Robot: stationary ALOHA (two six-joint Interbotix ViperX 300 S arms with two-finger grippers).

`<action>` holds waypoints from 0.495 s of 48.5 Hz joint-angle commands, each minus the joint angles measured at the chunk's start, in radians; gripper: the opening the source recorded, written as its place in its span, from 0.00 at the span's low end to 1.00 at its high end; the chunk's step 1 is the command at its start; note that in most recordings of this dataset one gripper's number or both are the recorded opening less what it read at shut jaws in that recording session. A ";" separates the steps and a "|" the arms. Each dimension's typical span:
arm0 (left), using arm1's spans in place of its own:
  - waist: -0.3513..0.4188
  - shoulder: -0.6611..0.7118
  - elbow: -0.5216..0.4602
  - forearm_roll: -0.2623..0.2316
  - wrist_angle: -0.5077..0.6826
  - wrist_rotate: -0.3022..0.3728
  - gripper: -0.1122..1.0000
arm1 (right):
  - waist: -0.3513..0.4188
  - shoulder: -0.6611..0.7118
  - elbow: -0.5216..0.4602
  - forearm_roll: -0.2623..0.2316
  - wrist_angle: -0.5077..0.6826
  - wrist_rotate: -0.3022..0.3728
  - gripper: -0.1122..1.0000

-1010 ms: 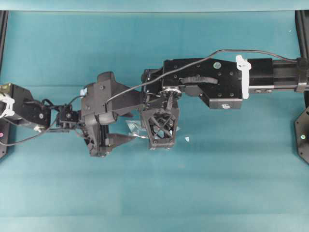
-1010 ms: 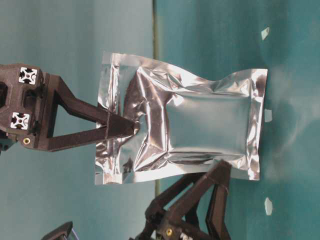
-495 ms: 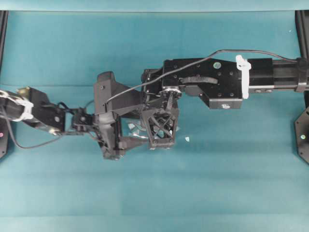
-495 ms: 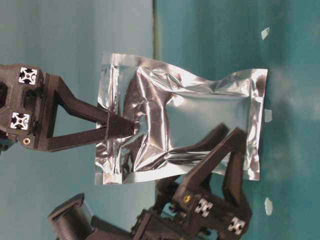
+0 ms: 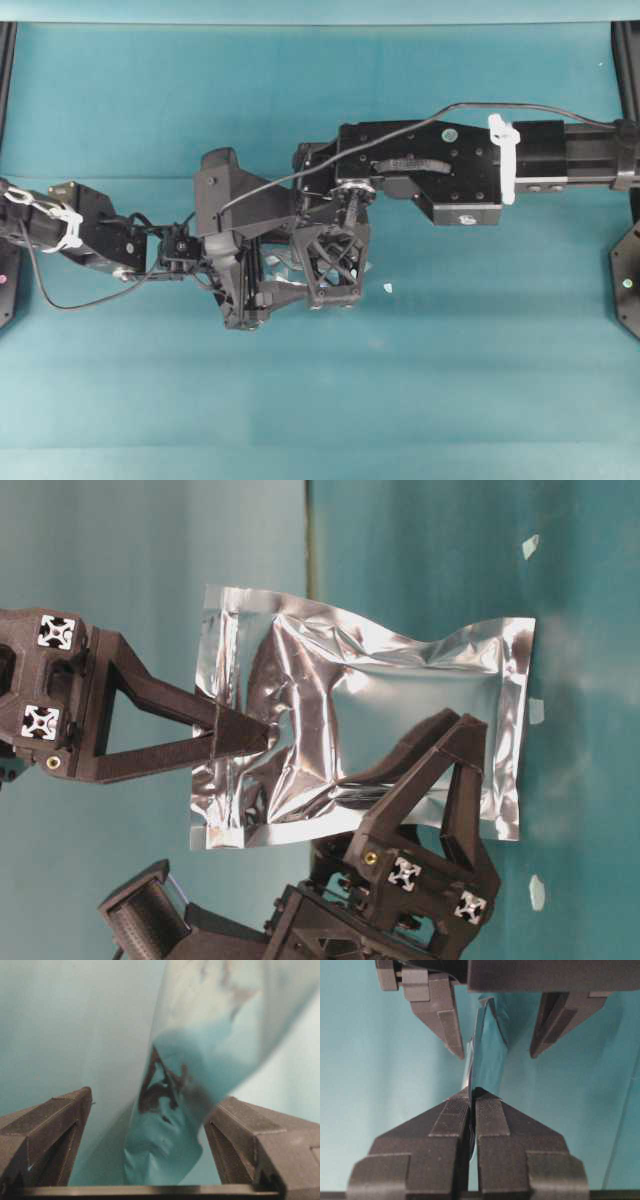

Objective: Hand over the silver zip bag and make it stand upright.
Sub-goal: 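Close the left gripper on the bag's lower edge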

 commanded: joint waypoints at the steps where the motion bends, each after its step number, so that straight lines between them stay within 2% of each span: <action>1: -0.003 0.000 -0.005 0.002 -0.025 0.002 0.92 | -0.002 -0.014 -0.008 -0.002 -0.005 0.000 0.17; 14: -0.003 0.003 0.028 0.002 -0.123 0.000 0.81 | -0.002 -0.014 -0.008 -0.002 -0.005 0.000 0.17; 24: -0.003 0.006 0.026 0.002 -0.130 0.002 0.81 | -0.002 -0.014 -0.008 -0.002 -0.003 0.015 0.17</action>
